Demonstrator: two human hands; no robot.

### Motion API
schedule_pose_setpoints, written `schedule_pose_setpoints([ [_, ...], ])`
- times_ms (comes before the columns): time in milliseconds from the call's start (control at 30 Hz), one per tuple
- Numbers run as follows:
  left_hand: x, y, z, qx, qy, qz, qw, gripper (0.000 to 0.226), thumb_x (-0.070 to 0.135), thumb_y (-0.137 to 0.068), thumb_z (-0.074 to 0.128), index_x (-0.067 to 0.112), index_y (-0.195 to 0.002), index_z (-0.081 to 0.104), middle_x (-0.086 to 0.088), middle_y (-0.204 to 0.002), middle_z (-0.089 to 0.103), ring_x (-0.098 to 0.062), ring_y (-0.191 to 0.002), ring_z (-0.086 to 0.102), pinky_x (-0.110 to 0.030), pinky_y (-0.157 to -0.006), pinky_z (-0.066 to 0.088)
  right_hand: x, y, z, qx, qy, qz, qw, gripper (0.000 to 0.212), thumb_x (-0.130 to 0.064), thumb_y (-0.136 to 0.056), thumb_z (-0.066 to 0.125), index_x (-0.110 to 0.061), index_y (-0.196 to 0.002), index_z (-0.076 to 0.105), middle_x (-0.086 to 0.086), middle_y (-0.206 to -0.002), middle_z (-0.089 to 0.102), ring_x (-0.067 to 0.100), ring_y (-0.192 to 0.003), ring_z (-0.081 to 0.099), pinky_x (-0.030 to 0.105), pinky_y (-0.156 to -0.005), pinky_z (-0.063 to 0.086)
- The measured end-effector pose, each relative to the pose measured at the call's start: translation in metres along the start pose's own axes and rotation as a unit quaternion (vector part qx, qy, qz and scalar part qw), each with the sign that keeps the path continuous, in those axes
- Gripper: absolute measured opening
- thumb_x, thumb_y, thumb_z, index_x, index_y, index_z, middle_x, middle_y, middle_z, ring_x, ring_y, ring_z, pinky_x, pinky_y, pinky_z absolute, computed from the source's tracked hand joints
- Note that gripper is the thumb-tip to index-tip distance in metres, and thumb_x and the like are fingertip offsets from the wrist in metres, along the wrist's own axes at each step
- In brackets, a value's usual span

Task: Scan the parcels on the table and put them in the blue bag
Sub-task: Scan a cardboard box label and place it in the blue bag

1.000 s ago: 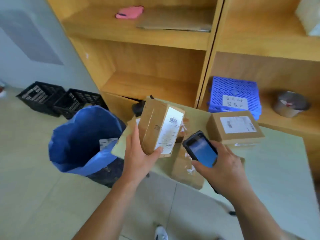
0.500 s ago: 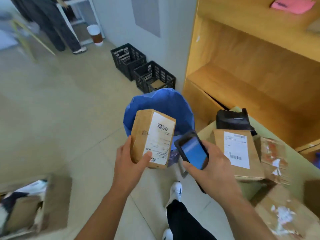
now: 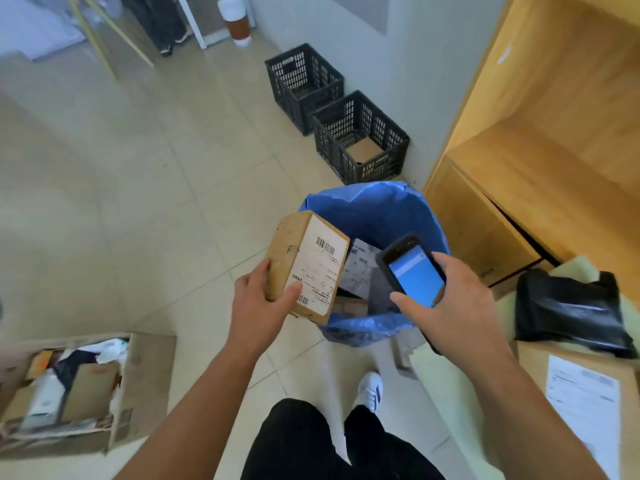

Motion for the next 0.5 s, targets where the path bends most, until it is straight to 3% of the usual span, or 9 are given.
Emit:
schedule_pose_setpoints([
  [100, 0.006, -0.033, 0.020, -0.007, 0.001, -0.001, 1.000, 0.081, 0.049, -0.087, 0.074, 0.029, -0.157, 0.037, 0.002, -0.141, 0.041, -0.013, -0.124, 0.050, -0.030, -0.103, 0.044, 0.002, -0.025, 0.002, 0.000, 0.010, 0.033, 0.999, 0.064, -0.057, -0.070, 0.079, -0.032, -0.121, 0.049, -0.010, -0.111, 0.058, 0.013, -0.097, 0.055, 0.032, -0.076, 0.045],
  [200, 0.011, -0.067, 0.039, -0.023, -0.012, 0.007, 1.000, 0.085, 0.048, -0.086, 0.075, 0.029, -0.157, 0.033, -0.001, -0.152, 0.032, -0.019, -0.135, 0.044, -0.033, -0.107, 0.040, 0.008, -0.039, 0.003, 0.004, 0.024, 0.068, 0.997, 0.078, -0.071, -0.065, 0.072, -0.033, -0.128, 0.048, -0.010, -0.114, 0.059, 0.016, -0.100, 0.057, 0.040, -0.080, 0.054],
  [333, 0.014, -0.104, 0.050, -0.038, -0.082, -0.010, 0.996, 0.092, 0.047, -0.087, 0.074, 0.028, -0.162, 0.023, -0.008, -0.170, 0.005, -0.033, -0.155, 0.011, -0.053, -0.120, 0.029, 0.005, -0.047, -0.007, 0.017, 0.032, 0.101, 0.994, 0.077, -0.069, -0.066, 0.073, -0.034, -0.131, 0.048, -0.009, -0.114, 0.060, 0.016, -0.099, 0.059, 0.042, -0.083, 0.054],
  [500, 0.042, -0.125, 0.042, -0.022, -0.110, 0.062, 0.992, 0.073, 0.030, -0.095, 0.066, 0.022, -0.159, 0.031, -0.013, -0.170, 0.014, -0.033, -0.155, 0.013, -0.051, -0.120, 0.029, -0.006, -0.059, -0.022, 0.048, 0.023, 0.121, 0.991, 0.074, -0.059, -0.069, 0.079, -0.029, -0.131, 0.050, -0.007, -0.113, 0.060, 0.015, -0.099, 0.057, 0.034, -0.081, 0.050],
])
Point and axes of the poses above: each hand's wrist, its own y-axis away from the middle knuckle, its own z-axis out of the palm, x = y × z, the point moved 6 cm from there along -y, towards the middle knuckle
